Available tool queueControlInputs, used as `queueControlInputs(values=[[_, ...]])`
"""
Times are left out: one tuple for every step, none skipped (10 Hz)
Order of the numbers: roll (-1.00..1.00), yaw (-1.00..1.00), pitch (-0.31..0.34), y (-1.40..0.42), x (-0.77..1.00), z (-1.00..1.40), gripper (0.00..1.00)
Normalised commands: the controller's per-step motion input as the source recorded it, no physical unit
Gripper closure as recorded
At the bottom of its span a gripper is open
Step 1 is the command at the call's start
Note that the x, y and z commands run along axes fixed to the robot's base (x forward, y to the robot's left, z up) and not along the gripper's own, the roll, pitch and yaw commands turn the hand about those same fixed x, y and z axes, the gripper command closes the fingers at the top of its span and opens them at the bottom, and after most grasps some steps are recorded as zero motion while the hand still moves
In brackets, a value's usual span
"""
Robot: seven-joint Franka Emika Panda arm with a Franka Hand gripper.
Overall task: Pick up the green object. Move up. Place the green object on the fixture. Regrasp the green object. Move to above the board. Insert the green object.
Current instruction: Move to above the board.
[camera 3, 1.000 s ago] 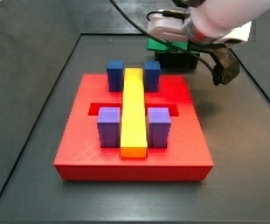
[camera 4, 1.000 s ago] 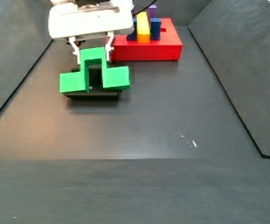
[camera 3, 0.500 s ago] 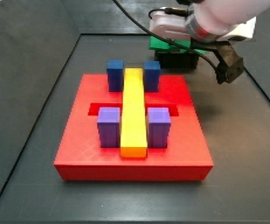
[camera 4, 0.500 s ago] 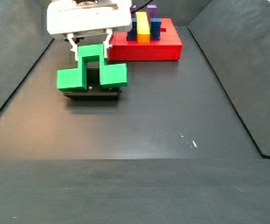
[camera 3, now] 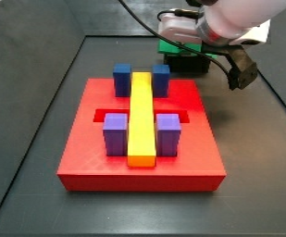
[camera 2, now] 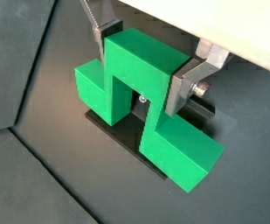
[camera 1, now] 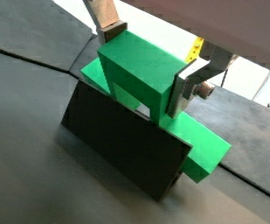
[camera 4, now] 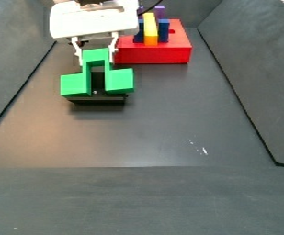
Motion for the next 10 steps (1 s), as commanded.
queueControlInputs(values=[[0.0, 0.0, 0.0, 0.0, 0.0, 1.4, 1.0], [0.02, 0.04, -0.016, -0.03, -0.01, 1.4, 1.0], [0.01, 0.03, -0.047, -0.04, -0.04, 1.4, 1.0], [0.01, 0.01, -0.038, -0.02, -0.04, 1.4, 1.0], [0.01, -0.01, -0.002, -0.04, -0.02, 1.4, 1.0], [0.01, -0.02, 0.01, -0.05, -0.02, 1.4, 1.0], [-0.01, -0.02, 0.029, -0.04, -0.01, 1.4, 1.0], [-0.01, -0.01, 0.05, -0.03, 0.0, 0.8, 1.0], [0.0, -0.01, 0.068, -0.02, 0.02, 0.4, 1.0], [0.01, 0.0, 0.081, -0.02, 0.04, 0.19, 1.0]])
